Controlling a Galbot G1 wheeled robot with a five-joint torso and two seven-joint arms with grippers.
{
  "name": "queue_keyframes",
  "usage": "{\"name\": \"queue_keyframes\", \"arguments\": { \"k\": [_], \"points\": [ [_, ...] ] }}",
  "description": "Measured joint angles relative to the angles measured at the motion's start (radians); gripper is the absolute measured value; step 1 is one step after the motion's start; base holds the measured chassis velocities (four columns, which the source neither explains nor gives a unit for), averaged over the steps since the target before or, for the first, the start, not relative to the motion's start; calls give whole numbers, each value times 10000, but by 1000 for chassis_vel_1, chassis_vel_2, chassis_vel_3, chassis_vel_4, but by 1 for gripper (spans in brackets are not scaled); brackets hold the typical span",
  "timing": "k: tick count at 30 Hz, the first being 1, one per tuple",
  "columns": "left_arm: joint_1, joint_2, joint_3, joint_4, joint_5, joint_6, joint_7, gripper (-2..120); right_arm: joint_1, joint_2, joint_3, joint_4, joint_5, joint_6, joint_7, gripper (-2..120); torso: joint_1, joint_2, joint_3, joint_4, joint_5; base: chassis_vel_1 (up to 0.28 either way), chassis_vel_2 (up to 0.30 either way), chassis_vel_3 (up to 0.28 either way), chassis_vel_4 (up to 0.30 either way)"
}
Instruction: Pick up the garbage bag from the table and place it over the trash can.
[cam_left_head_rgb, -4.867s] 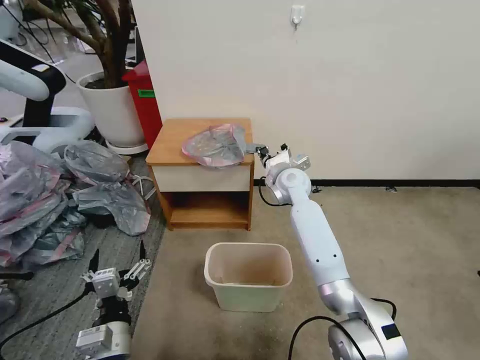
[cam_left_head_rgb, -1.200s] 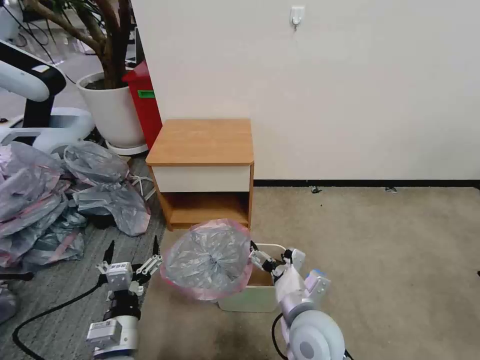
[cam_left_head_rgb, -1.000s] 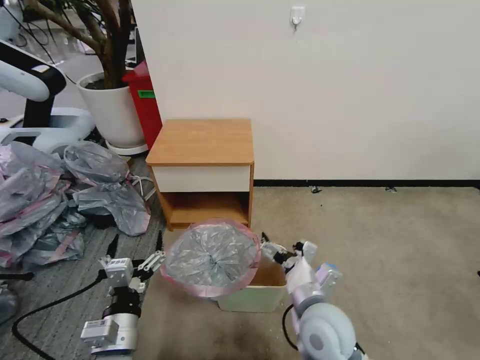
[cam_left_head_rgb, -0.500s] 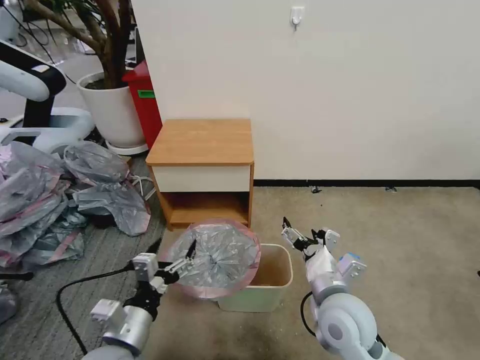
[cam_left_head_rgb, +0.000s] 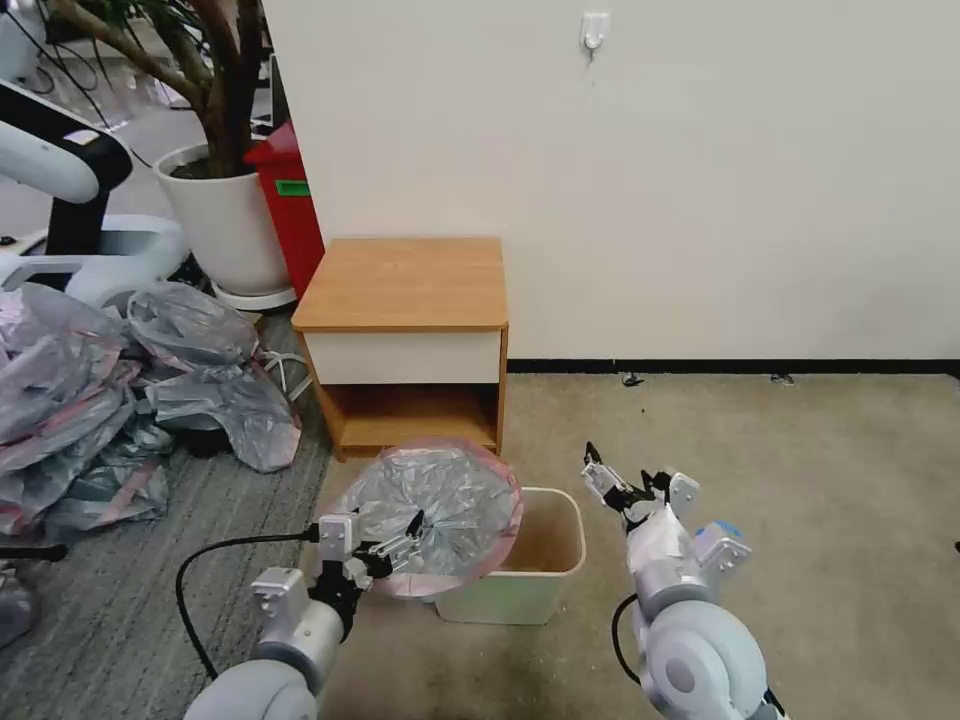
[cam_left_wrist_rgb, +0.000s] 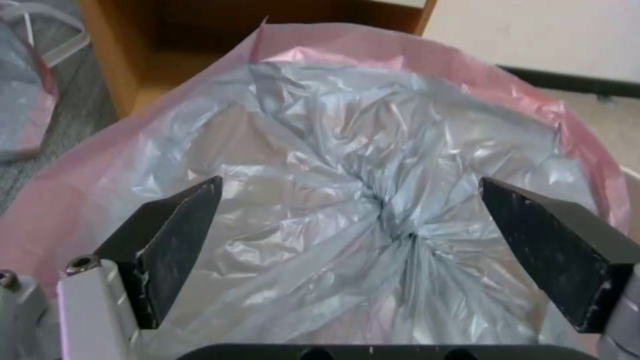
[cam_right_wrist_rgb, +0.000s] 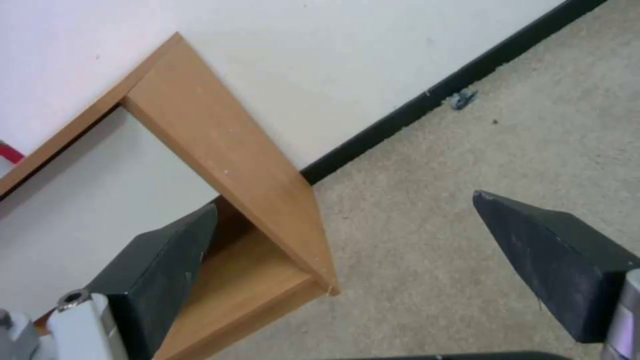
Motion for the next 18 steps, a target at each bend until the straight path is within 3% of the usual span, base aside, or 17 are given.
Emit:
{"name": "queue_keyframes", "arguments": {
  "k": [5, 14, 18],
  "points": [
    [-129, 192, 73, -89, 15, 766, -1, 95, -64, 12, 112, 16, -11, 36, -5, 98, 0, 0, 0, 0, 0, 0, 0, 0, 0],
    [-477, 244, 308, 97, -89, 1002, 0, 93, -188, 41, 226, 51, -69, 63, -10, 97, 0, 0, 0, -1, 0, 0, 0, 0, 0],
    [-573, 579, 168, -226, -603, 1214, -22, 93, -238, 73, 232, 70, -125, 71, -16, 97, 1, 0, 0, 1, -1, 0, 0, 0, 0]
  ]
}}
